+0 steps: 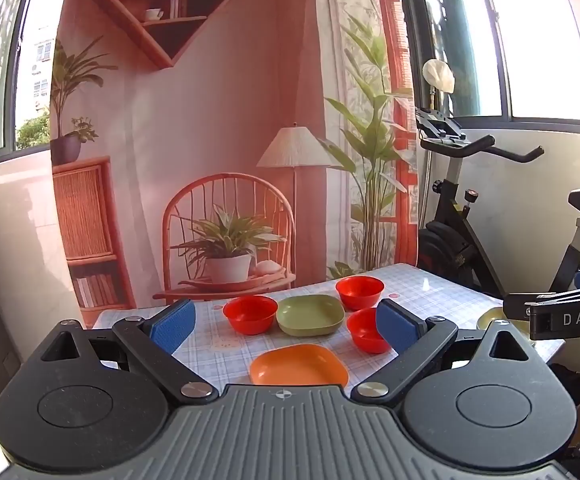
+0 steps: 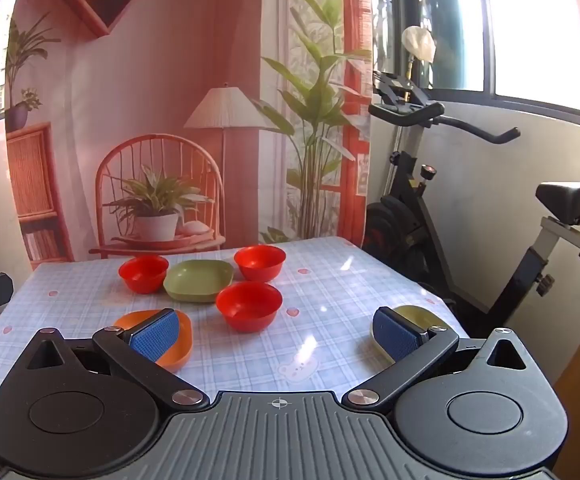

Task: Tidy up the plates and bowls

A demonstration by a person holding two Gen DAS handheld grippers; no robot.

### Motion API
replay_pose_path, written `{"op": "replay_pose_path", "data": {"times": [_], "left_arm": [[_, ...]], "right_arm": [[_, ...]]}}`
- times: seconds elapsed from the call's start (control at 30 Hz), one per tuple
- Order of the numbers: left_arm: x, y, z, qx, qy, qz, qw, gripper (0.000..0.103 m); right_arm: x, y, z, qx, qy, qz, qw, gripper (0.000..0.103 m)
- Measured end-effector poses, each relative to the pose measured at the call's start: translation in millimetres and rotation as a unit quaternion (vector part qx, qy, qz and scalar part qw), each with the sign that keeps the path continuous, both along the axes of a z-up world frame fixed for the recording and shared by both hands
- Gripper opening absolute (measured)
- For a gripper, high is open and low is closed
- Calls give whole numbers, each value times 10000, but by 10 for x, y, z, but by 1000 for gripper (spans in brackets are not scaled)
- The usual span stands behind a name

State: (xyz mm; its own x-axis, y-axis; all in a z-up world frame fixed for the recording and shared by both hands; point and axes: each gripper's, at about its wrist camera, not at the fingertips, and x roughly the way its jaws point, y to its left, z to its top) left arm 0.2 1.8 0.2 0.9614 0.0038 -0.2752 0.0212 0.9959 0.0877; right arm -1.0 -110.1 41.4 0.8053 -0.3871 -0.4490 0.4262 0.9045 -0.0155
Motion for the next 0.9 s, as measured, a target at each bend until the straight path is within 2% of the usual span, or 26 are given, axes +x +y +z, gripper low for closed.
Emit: {"op": "replay_pose_path", "data": {"times": [0.1, 0.13, 0.23, 0.27, 0.9], "left_arm": [[7, 22, 8, -66, 34, 27, 10000, 98], [8, -7, 42, 79, 18, -4, 10000, 98], [23, -34, 71, 92, 13, 10, 10000, 98], [0, -2, 1, 62, -67, -13, 10000, 98], [-6, -18, -5, 24, -52, 28, 10000, 98]], "right_arm": [[0, -10, 5, -3, -23, 3, 10000, 103], [3, -15, 8, -2, -27, 0, 10000, 103], [-1, -15, 2, -8, -51, -11, 10000, 103], [2, -13, 3, -14, -51, -12, 10000, 103], [-3, -14, 11, -15, -73, -5, 10000, 103]]}}
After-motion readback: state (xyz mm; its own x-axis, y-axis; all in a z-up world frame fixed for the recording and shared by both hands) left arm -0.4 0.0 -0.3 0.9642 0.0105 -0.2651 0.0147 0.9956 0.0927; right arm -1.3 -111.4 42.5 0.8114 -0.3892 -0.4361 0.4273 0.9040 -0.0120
